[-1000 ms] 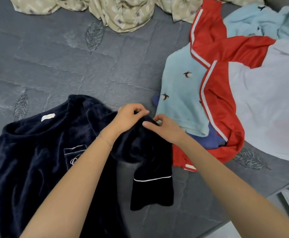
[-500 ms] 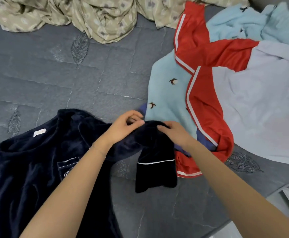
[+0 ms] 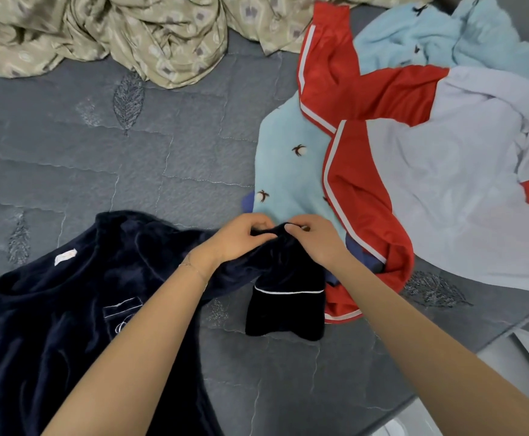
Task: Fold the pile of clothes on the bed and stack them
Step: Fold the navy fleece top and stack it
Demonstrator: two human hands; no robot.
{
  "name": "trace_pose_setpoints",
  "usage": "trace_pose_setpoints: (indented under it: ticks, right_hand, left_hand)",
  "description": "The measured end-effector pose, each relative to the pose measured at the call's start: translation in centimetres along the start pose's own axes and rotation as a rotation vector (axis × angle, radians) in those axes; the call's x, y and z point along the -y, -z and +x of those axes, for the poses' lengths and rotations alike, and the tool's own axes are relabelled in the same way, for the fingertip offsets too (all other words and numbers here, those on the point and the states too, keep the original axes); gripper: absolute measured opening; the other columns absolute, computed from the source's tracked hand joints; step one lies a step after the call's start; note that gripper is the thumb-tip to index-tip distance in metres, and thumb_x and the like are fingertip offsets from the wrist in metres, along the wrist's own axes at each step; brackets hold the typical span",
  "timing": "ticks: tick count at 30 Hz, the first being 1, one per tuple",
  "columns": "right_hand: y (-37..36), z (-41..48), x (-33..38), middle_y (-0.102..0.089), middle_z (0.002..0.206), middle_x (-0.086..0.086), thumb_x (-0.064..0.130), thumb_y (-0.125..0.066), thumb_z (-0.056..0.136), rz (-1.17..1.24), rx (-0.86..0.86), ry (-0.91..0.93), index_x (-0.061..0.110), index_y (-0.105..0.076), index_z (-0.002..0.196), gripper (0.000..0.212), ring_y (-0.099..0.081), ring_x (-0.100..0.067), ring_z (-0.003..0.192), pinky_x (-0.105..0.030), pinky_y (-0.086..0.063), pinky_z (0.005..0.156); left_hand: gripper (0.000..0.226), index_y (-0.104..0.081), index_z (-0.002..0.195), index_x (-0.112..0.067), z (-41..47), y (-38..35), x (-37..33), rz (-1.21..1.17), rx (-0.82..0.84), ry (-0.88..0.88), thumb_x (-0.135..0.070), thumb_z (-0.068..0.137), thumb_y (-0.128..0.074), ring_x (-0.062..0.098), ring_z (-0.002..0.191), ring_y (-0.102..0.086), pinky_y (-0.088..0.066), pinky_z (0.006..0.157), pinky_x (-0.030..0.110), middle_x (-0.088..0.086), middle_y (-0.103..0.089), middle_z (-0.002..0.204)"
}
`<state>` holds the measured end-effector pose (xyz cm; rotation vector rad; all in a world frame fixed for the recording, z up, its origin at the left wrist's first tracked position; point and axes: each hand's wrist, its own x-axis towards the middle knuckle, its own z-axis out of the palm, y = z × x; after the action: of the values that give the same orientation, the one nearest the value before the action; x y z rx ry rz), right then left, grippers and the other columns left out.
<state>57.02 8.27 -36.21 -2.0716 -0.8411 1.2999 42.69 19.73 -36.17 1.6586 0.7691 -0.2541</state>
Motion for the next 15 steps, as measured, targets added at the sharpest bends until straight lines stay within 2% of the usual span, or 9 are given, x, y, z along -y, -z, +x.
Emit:
trace_pose_setpoints:
  ticks: [2,4,6,8,10,13,15]
  right_hand:
    - [0.2,0.0,0.0,-0.067,0.083,-0.001,0.015,-0.059,0.094,0.052,-0.106,-0.033,0.007,-0.071,0.085,0.016,-0.058,-0.016,0.081,-0.020,-0.034,0.069]
    - [0.5,-0.1,0.0,-0.066,0.084,-0.003,0.019,-0.063,0.091,0.107,-0.250,-0.067,0.009,-0.067,0.086,0.012,-0.057,-0.017,0.078,-0.024,-0.039,0.074]
    - [0.4,-0.7,-0.1,-0.062,0.077,-0.002,0.029,-0.068,0.087,0.149,-0.344,-0.092,0.014,-0.058,0.078,0.020,-0.055,-0.017,0.072,-0.032,-0.043,0.075]
    - [-0.1,-1.7,-0.3,-0.056,0.068,0.003,0.043,-0.071,0.080,0.080,-0.316,-0.133,0.019,-0.050,0.069,0.034,-0.055,-0.017,0.070,-0.034,-0.043,0.073]
    - [-1.0,-2.6,-0.9,-0.058,0.075,0.004,0.050,-0.074,0.076,-0.017,-0.194,-0.168,0.019,-0.052,0.074,0.038,-0.058,-0.018,0.077,-0.035,-0.046,0.075]
    - [-2.7,-3.2,-2.0,-0.058,0.109,0.000,0.054,-0.076,0.074,-0.192,-0.082,-0.116,0.017,-0.058,0.105,0.050,-0.052,-0.019,0.105,-0.037,-0.044,0.090]
    - [-3.6,-3.3,-2.6,-0.053,0.118,-0.001,0.052,-0.075,0.076,-0.308,-0.108,-0.062,0.018,-0.055,0.114,0.055,-0.044,-0.022,0.114,-0.036,-0.039,0.094]
  left_hand:
    - [0.015,-0.063,0.083,-0.005,0.2,-0.2,0.0,0.070,-0.078,0.006,-0.013,0.095,-0.060,0.009,0.076,-0.058,-0.047,0.081,0.028,0.004,-0.066,0.078]
    - [0.021,-0.059,0.076,-0.011,0.4,-0.2,0.1,0.140,-0.186,0.018,-0.014,0.097,-0.056,0.010,0.069,-0.052,-0.044,0.074,0.029,-0.003,-0.060,0.070]
    - [0.024,-0.060,0.076,-0.008,0.5,0.0,0.1,0.156,-0.335,0.033,-0.015,0.098,-0.054,0.009,0.063,-0.047,-0.040,0.067,0.027,-0.001,-0.058,0.067]
    - [0.024,-0.062,0.079,-0.002,0.7,0.3,0.0,0.110,-0.502,0.070,-0.013,0.099,-0.052,0.010,0.062,-0.045,-0.038,0.062,0.023,0.007,-0.057,0.067]
    - [0.027,-0.058,0.078,0.001,1.0,0.6,0.0,0.055,-0.630,0.121,-0.012,0.099,-0.050,0.010,0.060,-0.041,-0.034,0.056,0.017,0.004,-0.051,0.065]
    - [0.028,-0.057,0.078,0.003,1.2,0.7,0.3,0.065,-0.621,0.160,-0.012,0.100,-0.049,0.010,0.060,-0.039,-0.034,0.054,0.014,0.003,-0.048,0.065]
    - [0.029,-0.058,0.080,0.006,1.3,0.5,0.2,0.072,-0.596,0.159,-0.013,0.100,-0.050,0.011,0.061,-0.040,-0.035,0.055,0.013,0.007,-0.050,0.067]
